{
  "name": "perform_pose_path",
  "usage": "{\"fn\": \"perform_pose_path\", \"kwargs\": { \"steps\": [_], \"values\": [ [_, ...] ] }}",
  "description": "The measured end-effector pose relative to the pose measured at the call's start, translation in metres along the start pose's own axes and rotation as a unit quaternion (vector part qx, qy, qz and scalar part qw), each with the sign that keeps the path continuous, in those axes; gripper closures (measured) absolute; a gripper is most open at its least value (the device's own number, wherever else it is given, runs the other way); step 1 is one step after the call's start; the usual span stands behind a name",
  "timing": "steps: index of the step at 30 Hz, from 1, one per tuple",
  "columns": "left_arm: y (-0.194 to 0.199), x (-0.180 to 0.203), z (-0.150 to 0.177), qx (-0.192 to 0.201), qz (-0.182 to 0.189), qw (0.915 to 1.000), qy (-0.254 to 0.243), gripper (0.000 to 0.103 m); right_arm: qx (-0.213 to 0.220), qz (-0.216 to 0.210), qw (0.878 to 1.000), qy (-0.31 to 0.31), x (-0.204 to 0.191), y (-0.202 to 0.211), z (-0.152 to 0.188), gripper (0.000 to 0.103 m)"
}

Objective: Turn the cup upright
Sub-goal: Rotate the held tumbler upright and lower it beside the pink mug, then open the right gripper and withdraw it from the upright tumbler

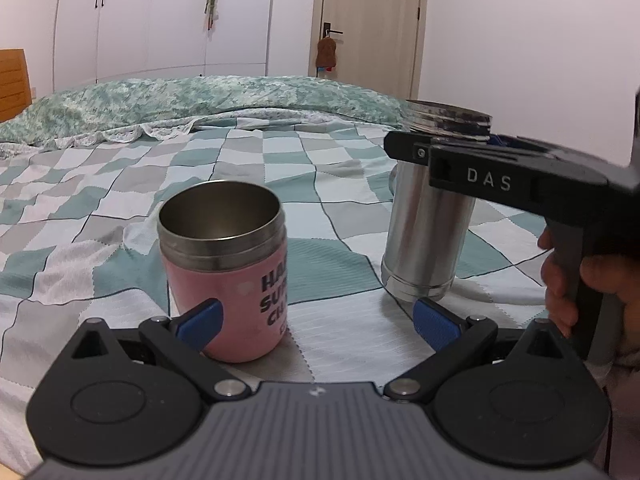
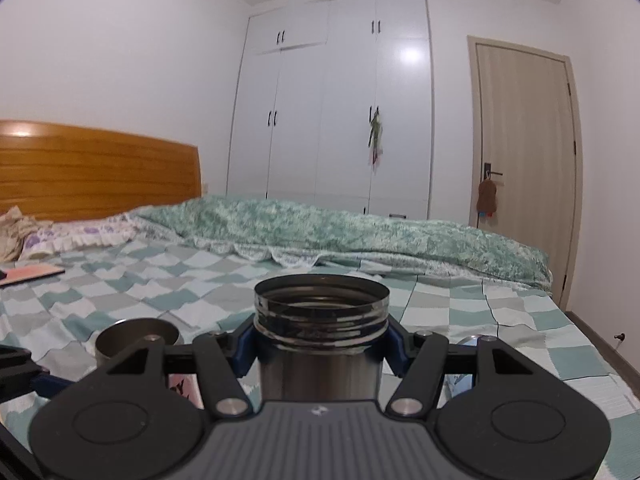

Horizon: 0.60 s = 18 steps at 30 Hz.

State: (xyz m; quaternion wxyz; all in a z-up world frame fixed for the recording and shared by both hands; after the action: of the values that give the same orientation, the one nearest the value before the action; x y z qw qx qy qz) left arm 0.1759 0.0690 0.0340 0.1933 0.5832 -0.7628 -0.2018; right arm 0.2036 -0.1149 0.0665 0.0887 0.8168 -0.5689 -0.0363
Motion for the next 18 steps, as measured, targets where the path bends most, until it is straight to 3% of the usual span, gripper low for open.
{"fn": "perform_pose_path", "kwargs": {
  "steps": [7,14,15,16,18],
  "values": [
    [-0.007,-0.008,0.003,-0.006,-0.006,0.9999,0.007,0.0,0.0,0.005,1.0,0.003,0.001,-0.007,0.035,0.042],
    [-0.002,-0.008,0.005,-0.003,-0.011,0.9999,0.006,0.0,0.006,0.0,1.0,0.013,-0.003,0.003,0.034,0.041],
    [0.0,-0.007,0.005,-0.002,-0.012,0.9999,0.005,0.0,0.01,0.001,1.0,0.011,-0.002,0.007,0.033,0.035],
    [0.001,-0.006,0.005,-0.001,-0.012,0.9999,0.004,0.0,0.014,0.002,1.0,0.008,-0.002,0.01,0.03,0.021],
    [0.007,-0.002,0.005,0.002,-0.012,0.9999,0.0,0.0,0.03,0.0,1.0,0.003,0.001,0.024,0.027,0.01]
  ]
}}
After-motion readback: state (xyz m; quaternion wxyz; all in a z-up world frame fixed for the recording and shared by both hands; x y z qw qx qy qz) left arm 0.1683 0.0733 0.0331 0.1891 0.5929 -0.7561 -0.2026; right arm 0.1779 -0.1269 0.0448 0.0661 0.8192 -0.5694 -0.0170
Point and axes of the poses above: each gripper's, at about its wrist camera, not at the fingertips, and y roughly against the way its jaws point, x to its right, z to its underside, the point moved 1 cm from there along -y, roughly the way its jaws point, and after that the axes turned 2 degrees about -x, right-handed, at the moved point
